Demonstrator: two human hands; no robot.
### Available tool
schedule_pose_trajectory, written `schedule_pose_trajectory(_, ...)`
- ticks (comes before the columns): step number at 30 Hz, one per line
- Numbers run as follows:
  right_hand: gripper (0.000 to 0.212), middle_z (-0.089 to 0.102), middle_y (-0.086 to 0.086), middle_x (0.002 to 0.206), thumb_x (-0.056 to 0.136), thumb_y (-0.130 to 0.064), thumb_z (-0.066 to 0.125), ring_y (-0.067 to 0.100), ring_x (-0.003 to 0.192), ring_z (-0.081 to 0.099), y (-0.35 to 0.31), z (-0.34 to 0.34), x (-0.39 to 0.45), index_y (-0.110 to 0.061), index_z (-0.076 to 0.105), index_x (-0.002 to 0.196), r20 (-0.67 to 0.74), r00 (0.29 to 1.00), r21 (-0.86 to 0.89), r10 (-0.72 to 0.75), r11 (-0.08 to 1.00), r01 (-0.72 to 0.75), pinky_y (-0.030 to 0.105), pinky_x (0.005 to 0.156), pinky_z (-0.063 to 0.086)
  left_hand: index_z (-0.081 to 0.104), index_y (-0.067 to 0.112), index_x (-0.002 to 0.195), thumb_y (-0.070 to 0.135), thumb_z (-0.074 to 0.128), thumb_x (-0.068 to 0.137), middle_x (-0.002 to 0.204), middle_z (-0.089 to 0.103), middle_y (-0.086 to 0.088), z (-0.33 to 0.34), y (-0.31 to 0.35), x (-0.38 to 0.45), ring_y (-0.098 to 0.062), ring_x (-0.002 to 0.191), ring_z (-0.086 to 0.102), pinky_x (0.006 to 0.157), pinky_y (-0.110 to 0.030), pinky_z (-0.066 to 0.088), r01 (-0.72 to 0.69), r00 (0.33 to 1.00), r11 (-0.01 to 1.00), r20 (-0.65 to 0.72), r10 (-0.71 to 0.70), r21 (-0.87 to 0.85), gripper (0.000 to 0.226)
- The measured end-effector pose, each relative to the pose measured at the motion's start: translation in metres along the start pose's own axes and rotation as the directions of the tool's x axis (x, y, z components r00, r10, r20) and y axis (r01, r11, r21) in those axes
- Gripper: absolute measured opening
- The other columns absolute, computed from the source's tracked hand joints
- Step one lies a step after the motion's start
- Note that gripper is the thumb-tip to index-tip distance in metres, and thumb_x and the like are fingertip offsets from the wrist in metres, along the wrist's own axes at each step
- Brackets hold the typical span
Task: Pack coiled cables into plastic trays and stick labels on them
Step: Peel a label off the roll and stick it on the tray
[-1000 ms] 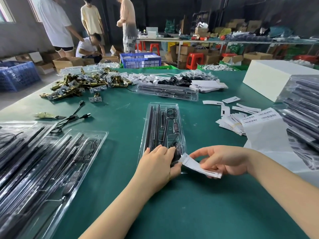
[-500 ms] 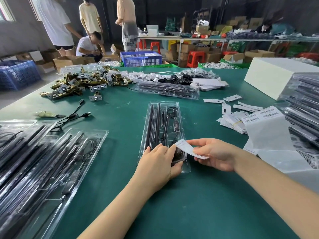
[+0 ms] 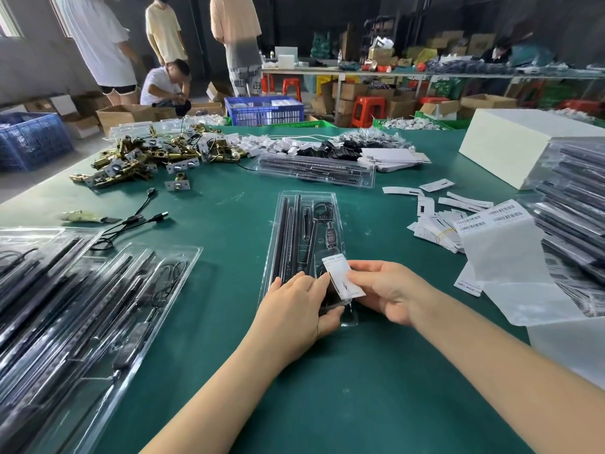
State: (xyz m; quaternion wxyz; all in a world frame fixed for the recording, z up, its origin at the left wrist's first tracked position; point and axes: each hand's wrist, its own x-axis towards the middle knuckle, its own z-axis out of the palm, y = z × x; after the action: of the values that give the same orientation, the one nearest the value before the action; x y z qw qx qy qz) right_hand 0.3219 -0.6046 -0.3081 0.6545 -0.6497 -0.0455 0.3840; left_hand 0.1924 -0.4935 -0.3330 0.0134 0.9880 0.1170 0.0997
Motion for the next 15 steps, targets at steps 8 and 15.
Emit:
schedule_pose_trajectory(8,0.005,0.071,0.005,0.065,0.092,-0.006,0.062,0.013,0.054,0.067,-0.016,-0.004,-0.006,-0.011,0.062,0.092,0.038,0.995,-0.049,0.097,0.994,-0.095,0.021,0.049,0.055,0.047,0.023,0.128,0.062,0.019,0.084,0.109,0.056,0.008,0.003,-0.001,0.002,-0.014,0.109,0.049,0.094,-0.032,0.035,-0.002,1.000,1.000,-0.023,0.002,-0.007,0.065)
schedule_pose_trajectory(15,0.018,0.062,-0.003,0.079,0.089,-0.009,0.065,0.009,0.069,0.049,-0.008,0.003,-0.002,-0.021,0.067,0.103,-0.031,0.989,-0.127,0.144,0.981,-0.147,0.020,0.056,0.038,0.044,0.025,0.128,0.065,0.014,0.079,0.114,0.053,0.011,0.004,-0.001,0.002,-0.012,0.111,0.045,0.097,-0.033,0.034,-0.007,1.000,1.000,-0.002,0.007,0.016,0.070)
